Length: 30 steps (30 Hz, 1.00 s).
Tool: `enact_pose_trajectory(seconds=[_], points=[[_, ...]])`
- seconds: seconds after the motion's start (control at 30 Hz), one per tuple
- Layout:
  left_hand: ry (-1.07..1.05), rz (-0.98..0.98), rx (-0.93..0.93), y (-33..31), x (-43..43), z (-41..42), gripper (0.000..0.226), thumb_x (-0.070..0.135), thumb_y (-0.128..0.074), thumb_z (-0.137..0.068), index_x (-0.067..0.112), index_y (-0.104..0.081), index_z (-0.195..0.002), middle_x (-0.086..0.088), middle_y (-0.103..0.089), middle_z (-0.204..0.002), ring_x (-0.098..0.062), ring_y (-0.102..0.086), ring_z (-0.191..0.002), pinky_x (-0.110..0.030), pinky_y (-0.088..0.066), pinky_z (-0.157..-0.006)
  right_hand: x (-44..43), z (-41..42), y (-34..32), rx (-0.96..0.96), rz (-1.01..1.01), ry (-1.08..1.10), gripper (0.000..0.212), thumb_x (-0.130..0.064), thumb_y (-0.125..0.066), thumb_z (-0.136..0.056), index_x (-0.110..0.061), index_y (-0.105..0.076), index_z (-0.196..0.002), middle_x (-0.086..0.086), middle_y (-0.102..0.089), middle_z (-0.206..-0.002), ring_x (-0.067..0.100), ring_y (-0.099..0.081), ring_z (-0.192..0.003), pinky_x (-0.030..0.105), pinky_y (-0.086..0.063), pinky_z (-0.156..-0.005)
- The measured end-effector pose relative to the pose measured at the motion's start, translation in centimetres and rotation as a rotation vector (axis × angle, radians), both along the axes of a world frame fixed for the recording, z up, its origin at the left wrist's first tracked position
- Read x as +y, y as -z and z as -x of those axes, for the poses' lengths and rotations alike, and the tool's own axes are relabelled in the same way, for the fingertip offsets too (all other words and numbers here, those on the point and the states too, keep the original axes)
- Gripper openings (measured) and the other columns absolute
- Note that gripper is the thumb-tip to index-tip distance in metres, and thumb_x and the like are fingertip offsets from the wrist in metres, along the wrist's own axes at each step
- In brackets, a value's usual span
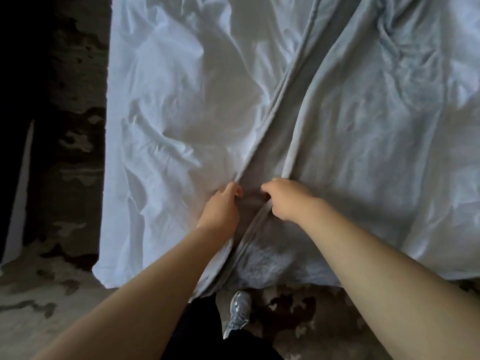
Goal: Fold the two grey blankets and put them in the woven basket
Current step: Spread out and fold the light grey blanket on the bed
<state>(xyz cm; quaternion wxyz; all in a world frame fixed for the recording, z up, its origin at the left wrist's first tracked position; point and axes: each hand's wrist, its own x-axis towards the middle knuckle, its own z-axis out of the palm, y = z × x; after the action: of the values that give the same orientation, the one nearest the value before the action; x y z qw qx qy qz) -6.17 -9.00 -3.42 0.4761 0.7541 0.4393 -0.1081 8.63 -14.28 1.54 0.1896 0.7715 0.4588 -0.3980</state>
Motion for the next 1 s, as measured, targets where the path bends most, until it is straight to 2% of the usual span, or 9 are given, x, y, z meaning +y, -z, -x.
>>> enact_pose_trajectory(seconds=[0.17, 0.27, 0.37, 0.47, 0.57, 0.63, 0.77, 0.9, 1.0], points=[[-0.033, 0.242, -0.095, 0.5, -0.2, 0.2, 0.030, 0.012, -0.041, -0.096, 0.015, -0.069, -0.108, -0.009, -0.059, -0.112, -0.024, -0.052, -0.110, -0.025, -0.036, -0.089, 0.9, 1.2, -1.1, 0.125, -0.200, 0.066, 0.032, 0.003, -0.046, -0.072, -0.026, -0.060, -0.077, -0.006, -0.043, -0.082, 0.027, -0.055, -0.085, 0.028, -0.038, -0.060], [-0.283, 0.483, -0.189, -0.5, -0.6, 1.5, 0.043, 0.038, -0.035, -0.102, 0.010, -0.066, -0.115, 0.004, -0.057, -0.117, -0.014, -0.052, -0.110, -0.025, -0.035, -0.094, 2.6, 2.2, -1.6, 0.230, -0.383, 0.105, 0.030, 0.001, -0.048, -0.068, -0.026, -0.058, -0.072, -0.004, -0.048, -0.081, 0.026, -0.054, -0.081, 0.035, -0.048, -0.068], [-0.290, 0.541, -0.270, -0.9, -1.0, 3.0, 0.054, 0.053, -0.045, -0.091, 0.007, -0.073, -0.089, 0.008, -0.061, -0.105, -0.010, -0.058, -0.100, -0.016, -0.042, -0.085, 3.9, 2.6, -1.2, 0.178, -0.410, 0.105, 0.023, -0.003, -0.048, -0.071, -0.025, -0.056, -0.074, -0.002, -0.050, -0.086, 0.025, -0.053, -0.082, 0.036, -0.048, -0.069], [-0.075, 0.397, -0.114, -0.4, -1.6, 3.6, 0.047, 0.048, -0.066, -0.083, 0.002, -0.067, -0.071, -0.003, -0.066, -0.086, -0.018, -0.062, -0.079, -0.025, -0.043, -0.069, 4.2, 2.4, -0.2, 0.101, -0.245, 0.033, 0.022, -0.004, -0.047, -0.079, -0.026, -0.052, -0.076, -0.001, -0.050, -0.095, 0.027, -0.055, -0.093, 0.031, -0.043, -0.072], [0.093, 0.266, 0.075, -0.3, -2.0, 4.1, 0.047, 0.051, -0.064, -0.083, 0.011, -0.053, -0.060, -0.005, -0.057, -0.080, -0.016, -0.052, -0.072, -0.024, -0.029, -0.060, 3.5, 1.8, 0.5, 0.008, -0.076, -0.012, 0.013, -0.013, -0.054, -0.085, -0.026, -0.058, -0.085, 0.005, -0.055, -0.113, 0.028, -0.056, -0.106, 0.030, -0.043, -0.080], [0.159, 0.254, 0.156, -0.6, -2.3, 4.4, 0.044, 0.053, -0.061, -0.084, 0.014, -0.054, -0.066, -0.002, -0.055, -0.083, -0.016, -0.050, -0.077, -0.023, -0.031, -0.066, 2.9, 1.4, 0.7, 0.010, -0.001, -0.054, 0.011, -0.015, -0.056, -0.084, -0.024, -0.061, -0.086, 0.007, -0.060, -0.114, 0.029, -0.058, -0.106, 0.029, -0.045, -0.081], [0.213, 0.240, 0.279, -1.3, -3.2, 5.2, 0.046, 0.054, -0.063, -0.080, 0.008, -0.067, -0.086, -0.011, -0.066, -0.098, -0.026, -0.060, -0.093, -0.027, -0.041, -0.072, 2.8, 1.0, 0.8, 0.042, 0.019, -0.158, 0.018, -0.013, -0.055, -0.084, -0.021, -0.069, -0.092, 0.010, -0.067, -0.109, 0.029, -0.060, -0.105, 0.026, -0.046, -0.081], [0.267, 0.229, 0.437, -2.4, -5.3, 7.2, 0.050, 0.052, -0.064, -0.076, 0.014, -0.067, -0.107, -0.010, -0.066, -0.111, -0.029, -0.061, -0.104, -0.030, -0.047, -0.080, 4.0, 1.4, 1.2, 0.077, -0.131, -0.124, 0.030, -0.006, -0.052, -0.083, -0.023, -0.074, -0.096, 0.010, -0.071, -0.102, 0.029, -0.063, -0.101, 0.024, -0.045, -0.076], [0.387, 0.301, 0.619, -3.0, -6.9, 9.5, 0.045, 0.043, -0.055, -0.086, 0.010, -0.064, -0.115, -0.013, -0.062, -0.119, -0.031, -0.059, -0.108, -0.035, -0.048, -0.089, 5.2, 2.8, 1.8, 0.150, -0.260, -0.137, 0.032, -0.005, -0.053, -0.082, -0.023, -0.074, -0.097, 0.009, -0.071, -0.106, 0.028, -0.062, -0.103, 0.027, -0.049, -0.083]])
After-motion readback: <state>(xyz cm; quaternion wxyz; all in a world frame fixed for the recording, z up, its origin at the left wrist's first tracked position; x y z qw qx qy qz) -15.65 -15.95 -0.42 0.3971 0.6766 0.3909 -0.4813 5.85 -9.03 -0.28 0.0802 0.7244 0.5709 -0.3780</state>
